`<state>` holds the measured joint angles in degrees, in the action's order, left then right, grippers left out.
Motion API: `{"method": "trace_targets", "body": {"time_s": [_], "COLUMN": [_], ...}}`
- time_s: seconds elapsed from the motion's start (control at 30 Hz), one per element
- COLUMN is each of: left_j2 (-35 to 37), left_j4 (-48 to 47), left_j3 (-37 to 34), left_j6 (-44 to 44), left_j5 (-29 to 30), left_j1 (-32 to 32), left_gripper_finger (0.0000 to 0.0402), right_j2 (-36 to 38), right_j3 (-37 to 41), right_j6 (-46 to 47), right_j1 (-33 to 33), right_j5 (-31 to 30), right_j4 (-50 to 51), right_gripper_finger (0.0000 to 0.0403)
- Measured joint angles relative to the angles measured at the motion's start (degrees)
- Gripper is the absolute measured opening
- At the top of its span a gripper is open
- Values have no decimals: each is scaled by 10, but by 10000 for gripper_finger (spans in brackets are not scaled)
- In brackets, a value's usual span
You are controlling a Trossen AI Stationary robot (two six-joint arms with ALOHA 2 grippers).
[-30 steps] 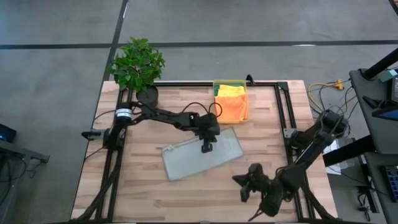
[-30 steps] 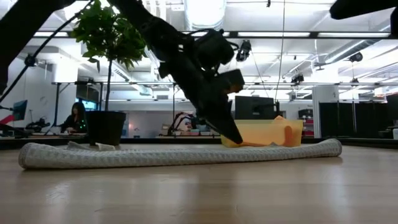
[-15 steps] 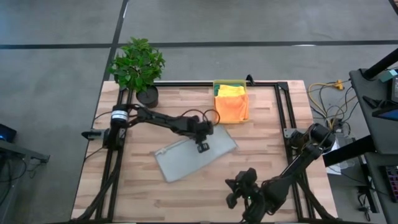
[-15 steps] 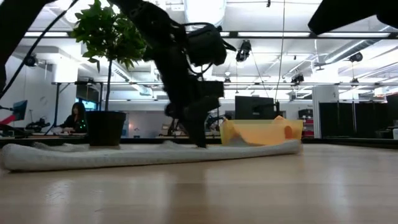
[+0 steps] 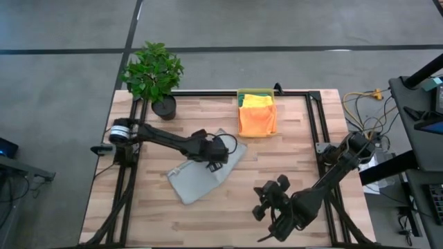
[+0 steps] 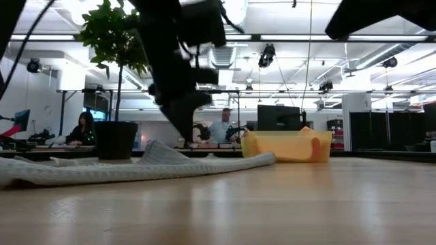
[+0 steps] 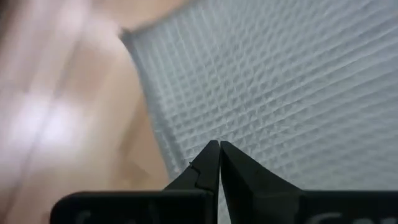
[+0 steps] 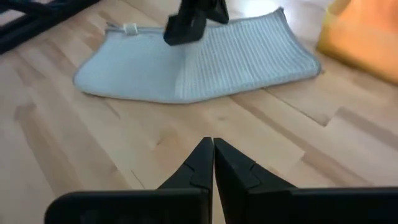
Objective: Fold microfiber towels
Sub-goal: Fold the gray microfiber towel
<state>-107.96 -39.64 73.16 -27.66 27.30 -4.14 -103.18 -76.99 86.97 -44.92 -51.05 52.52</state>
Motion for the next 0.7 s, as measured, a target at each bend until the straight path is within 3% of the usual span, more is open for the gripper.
{"method": "trace_targets", "body": {"time_s": [0.13,0.27,0.33,0.47,0.7], "left_j2": [53,102,122,135,137], "left_j4": [18,30,29,26,47], "left_j3": [-32,-80,-110,-167,-221], "left_j6": [40,102,116,105,-23], "left_j5": [-33,-179,-215,-211,-216], "left_j1": [-6,-30,-59,-132,-203], "left_gripper_finger": [0,0,0,0,0], "right_j2": [6,17,25,45,81], "right_j3": [1,1,2,6,11], "right_j6": [-35,-45,-44,-49,-114], "right_j1": [6,10,11,12,12], "right_j5": [0,-1,-3,-21,-26], "right_j4": [0,9,16,18,17], "right_gripper_finger": [8,8,8,8,8]}}
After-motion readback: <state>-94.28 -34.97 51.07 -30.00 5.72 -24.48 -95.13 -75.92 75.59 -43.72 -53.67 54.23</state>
